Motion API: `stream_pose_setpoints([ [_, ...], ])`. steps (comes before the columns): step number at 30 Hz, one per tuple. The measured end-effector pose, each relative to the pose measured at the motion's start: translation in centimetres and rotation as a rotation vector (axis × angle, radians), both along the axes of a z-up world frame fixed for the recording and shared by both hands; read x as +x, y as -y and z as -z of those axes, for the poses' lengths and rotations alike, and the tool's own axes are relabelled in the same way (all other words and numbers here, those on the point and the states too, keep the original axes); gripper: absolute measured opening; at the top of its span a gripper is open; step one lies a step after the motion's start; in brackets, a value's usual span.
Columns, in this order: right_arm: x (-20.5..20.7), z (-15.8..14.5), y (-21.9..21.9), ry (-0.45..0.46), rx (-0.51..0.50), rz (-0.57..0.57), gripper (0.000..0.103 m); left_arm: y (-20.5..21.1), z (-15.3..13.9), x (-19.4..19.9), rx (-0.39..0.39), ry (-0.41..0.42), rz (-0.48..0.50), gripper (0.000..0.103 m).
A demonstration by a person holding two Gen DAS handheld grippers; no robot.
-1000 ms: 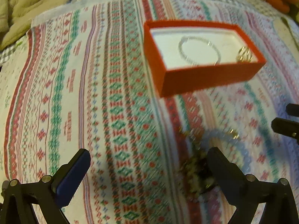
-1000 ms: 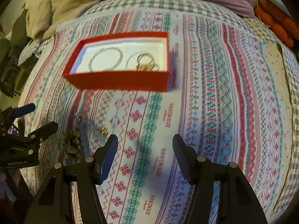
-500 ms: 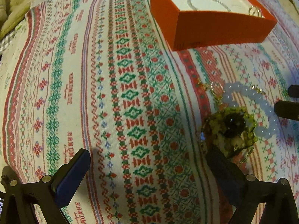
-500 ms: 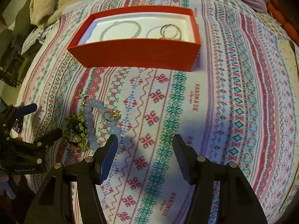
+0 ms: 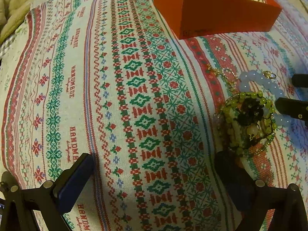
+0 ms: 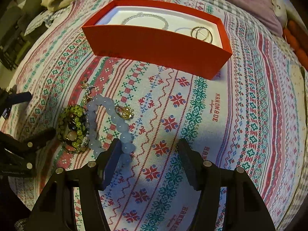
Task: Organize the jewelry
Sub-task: 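Grasp the pale blue bead bracelet with the right tool while the left grasps the thin green-beaded bracelet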
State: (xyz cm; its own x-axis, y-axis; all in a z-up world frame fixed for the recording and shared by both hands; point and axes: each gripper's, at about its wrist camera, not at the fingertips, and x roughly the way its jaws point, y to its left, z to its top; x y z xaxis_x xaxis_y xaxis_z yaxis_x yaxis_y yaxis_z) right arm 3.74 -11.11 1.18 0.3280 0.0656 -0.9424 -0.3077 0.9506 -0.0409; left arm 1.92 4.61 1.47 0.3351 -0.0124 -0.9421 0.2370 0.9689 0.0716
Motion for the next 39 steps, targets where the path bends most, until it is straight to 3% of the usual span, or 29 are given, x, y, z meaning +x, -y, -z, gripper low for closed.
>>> stream_pose_setpoints([
  [5, -0.3, 0.0, 0.1, 0.000, -0.016, -0.022, 0.061, -1.0, -0.5, 0.6, -0.034, -0.014, -0.005, 0.096],
  [8, -0.6, -0.1, 0.3, -0.022, -0.056, -0.045, 0.050, -1.2, -0.6, 0.7, -0.049, -0.009, 0.001, 0.090],
  [10, -1.3, -0.3, 1.2, -0.026, -0.056, -0.053, 0.031, -1.1, -0.9, 0.8, -0.065, -0.006, 0.011, 0.085],
  [13, -2.3, -0.4, 1.6, -0.030, -0.066, -0.065, 0.012, -0.6, -1.5, 0.8, -0.113, 0.000, 0.034, 0.070],
  [17, -3.2, -0.6, 2.4, -0.034, -0.055, -0.056, 0.012, 0.2, -1.8, 0.8, -0.175, -0.006, 0.067, 0.051],
  [21, -3.8, -0.8, 3.4, -0.041, -0.040, -0.053, 0.012, 1.1, -1.8, 0.9, -0.212, -0.006, 0.100, 0.047],
  [30, -4.6, -1.1, 4.3, -0.045, -0.035, -0.058, 0.012, 4.7, -0.5, 0.9, -0.100, 0.033, 0.166, 0.041],
  [33, -4.7, -1.2, 4.4, -0.046, -0.040, -0.058, 0.012, 5.9, -0.1, 1.0, -0.077, 0.049, 0.175, 0.034],
  [36, -4.8, -1.2, 4.3, -0.046, -0.042, -0.056, 0.012, 6.6, 0.0, 1.3, -0.072, 0.052, 0.171, 0.020],
  [38, -4.4, -1.2, 4.1, -0.049, -0.037, -0.054, 0.012, 6.9, 0.1, 1.4, -0.067, 0.051, 0.166, 0.005],
  [39, -4.4, -1.3, 4.3, -0.052, -0.030, -0.048, 0.012, 6.7, 0.0, 1.5, -0.069, 0.049, 0.162, 0.004],
])
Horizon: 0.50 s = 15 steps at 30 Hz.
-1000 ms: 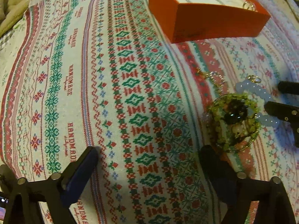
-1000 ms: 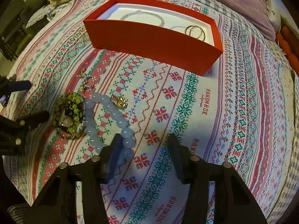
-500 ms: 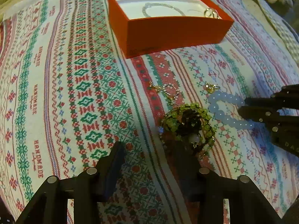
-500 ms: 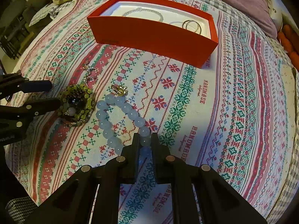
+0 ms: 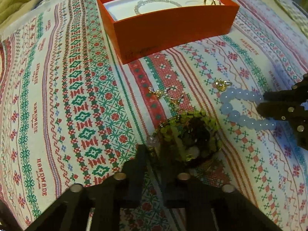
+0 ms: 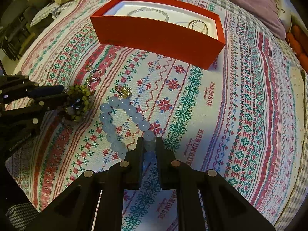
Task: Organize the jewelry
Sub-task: 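Grasp the pale blue bead bracelet with the right tool while the left grasps the thin green-beaded bracelet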
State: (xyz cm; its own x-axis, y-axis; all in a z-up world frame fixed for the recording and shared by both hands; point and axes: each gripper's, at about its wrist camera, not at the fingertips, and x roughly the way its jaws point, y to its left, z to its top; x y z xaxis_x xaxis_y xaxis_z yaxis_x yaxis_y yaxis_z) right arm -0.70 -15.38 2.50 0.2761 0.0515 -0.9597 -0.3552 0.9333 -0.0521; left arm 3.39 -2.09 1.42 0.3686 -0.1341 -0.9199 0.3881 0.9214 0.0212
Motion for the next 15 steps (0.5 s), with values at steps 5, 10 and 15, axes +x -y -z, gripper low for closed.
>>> stream_pose_setpoints([
  [5, 1.8, -0.3, -1.0, -0.006, 0.029, 0.019, 0.012, -2.1, -0.8, 0.2, -0.064, -0.030, -0.050, 0.000],
  [10, 1.8, -2.1, -0.7, 0.027, 0.057, 0.016, 0.012, -3.2, -2.7, -0.1, -0.128, -0.009, -0.063, 0.000],
  [15, 1.9, -4.2, -1.0, 0.059, 0.088, 0.006, 0.012, -3.3, -5.1, -0.6, -0.177, 0.032, -0.051, 0.000],
])
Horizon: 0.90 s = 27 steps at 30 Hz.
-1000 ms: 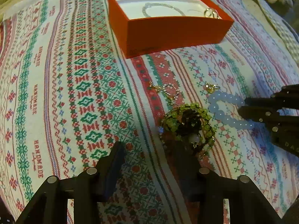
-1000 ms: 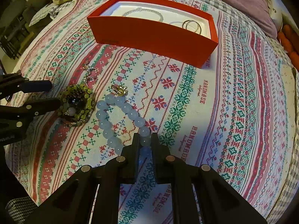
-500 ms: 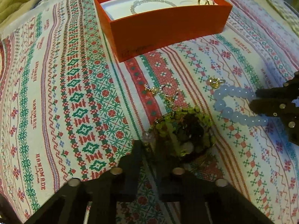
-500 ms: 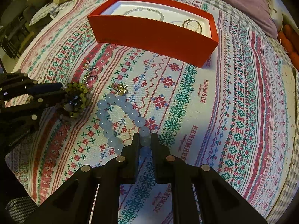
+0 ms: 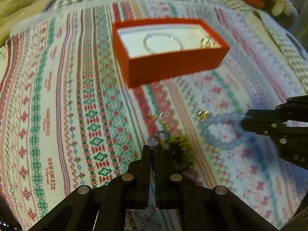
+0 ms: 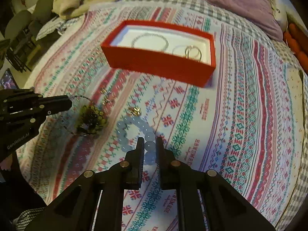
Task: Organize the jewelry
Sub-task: 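Grasp the pale blue bead bracelet with the right tool while the left grasps the thin green-beaded bracelet, then carry both bracelets into the red box and open both tools to release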
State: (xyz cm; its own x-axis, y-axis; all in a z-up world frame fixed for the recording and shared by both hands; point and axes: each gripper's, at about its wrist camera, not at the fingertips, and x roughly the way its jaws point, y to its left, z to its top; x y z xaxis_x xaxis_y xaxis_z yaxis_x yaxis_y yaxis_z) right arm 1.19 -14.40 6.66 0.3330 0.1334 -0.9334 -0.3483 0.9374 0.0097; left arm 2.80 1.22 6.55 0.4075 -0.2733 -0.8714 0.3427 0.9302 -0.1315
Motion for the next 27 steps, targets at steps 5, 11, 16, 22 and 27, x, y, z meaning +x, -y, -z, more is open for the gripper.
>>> stream_pose_setpoints([
  [5, 0.0, -1.7, -0.5, 0.034, 0.022, -0.008, 0.012, -0.6, -1.9, -0.3, -0.033, 0.038, 0.010, 0.000],
  [11, -0.1, -2.5, -0.9, 0.053, 0.035, -0.004, 0.012, -0.2, -3.3, -0.5, -0.060, 0.067, 0.017, 0.000],
  [16, 0.1, -3.3, -1.0, 0.071, 0.047, -0.002, 0.012, 0.1, -4.6, -0.5, -0.087, 0.092, 0.024, 0.000],
  [22, 0.5, -4.4, -0.8, 0.090, 0.068, 0.008, 0.012, 0.7, -5.7, -0.4, -0.110, 0.111, 0.031, 0.000],
  [27, 0.7, -5.4, -0.6, 0.113, 0.089, 0.021, 0.012, 1.1, -6.5, -0.2, -0.129, 0.126, 0.035, 0.000],
])
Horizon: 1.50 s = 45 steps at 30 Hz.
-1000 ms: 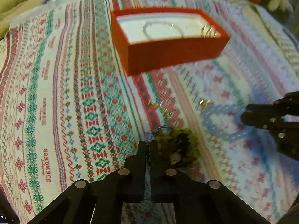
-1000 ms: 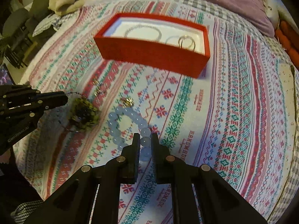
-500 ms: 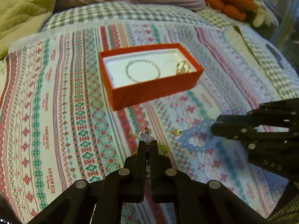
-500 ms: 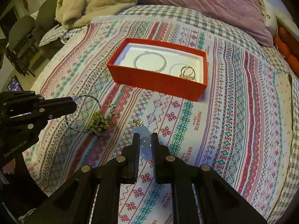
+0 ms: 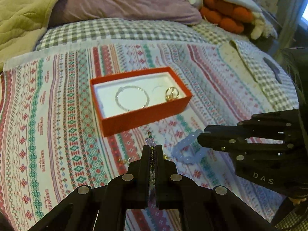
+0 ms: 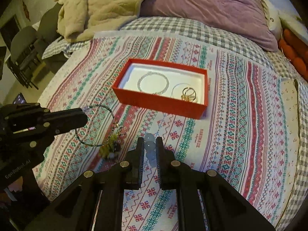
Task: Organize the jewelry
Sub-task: 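Carry both bracelets into the red box and open both tools to release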
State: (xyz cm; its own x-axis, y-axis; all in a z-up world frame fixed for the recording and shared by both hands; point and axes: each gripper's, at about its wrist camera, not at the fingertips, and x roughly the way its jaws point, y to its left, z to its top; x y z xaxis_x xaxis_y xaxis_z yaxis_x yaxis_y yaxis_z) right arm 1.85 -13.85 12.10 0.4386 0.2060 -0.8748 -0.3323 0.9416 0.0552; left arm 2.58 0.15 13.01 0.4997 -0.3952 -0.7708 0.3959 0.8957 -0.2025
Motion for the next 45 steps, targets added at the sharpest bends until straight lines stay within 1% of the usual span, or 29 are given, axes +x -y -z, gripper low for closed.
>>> stream_pose_setpoints([
  [7, 0.7, -1.2, 0.6, 0.027, 0.022, 0.025, 0.012, 0.5, -1.0, 1.0, -0.018, 0.026, -0.010, 0.000],
  [11, 1.7, -2.2, 1.5, 0.045, 0.043, 0.056, 0.012, 0.7, -1.3, 2.4, -0.035, 0.032, -0.035, 0.000],
  [21, 4.8, -4.1, 2.8, 0.100, 0.085, 0.116, 0.012, 1.4, -0.7, 6.6, -0.069, 0.028, -0.107, 0.000],
  [25, 6.1, -4.5, 3.0, 0.124, 0.106, 0.134, 0.012, 1.7, -0.4, 8.1, -0.102, 0.032, -0.127, 0.000],
  [28, 7.1, -4.5, 2.9, 0.129, 0.121, 0.141, 0.012, 1.6, 0.4, 9.3, -0.127, 0.033, -0.145, 0.000],
  [34, 9.2, -3.3, 2.0, 0.112, 0.141, 0.134, 0.012, 0.9, 3.1, 11.2, -0.103, -0.013, -0.192, 0.000],
  [39, 10.5, -1.9, 1.4, 0.063, 0.178, 0.120, 0.012, 0.2, 4.8, 12.1, -0.063, -0.053, -0.225, 0.000],
  [43, 11.0, -0.6, 2.0, 0.062, 0.113, 0.143, 0.012, 0.2, 5.8, 12.4, -0.013, -0.064, -0.233, 0.000],
  [45, 11.2, -0.2, 2.7, 0.064, 0.086, 0.161, 0.012, 0.2, 6.1, 12.5, -0.004, -0.067, -0.234, 0.000],
])
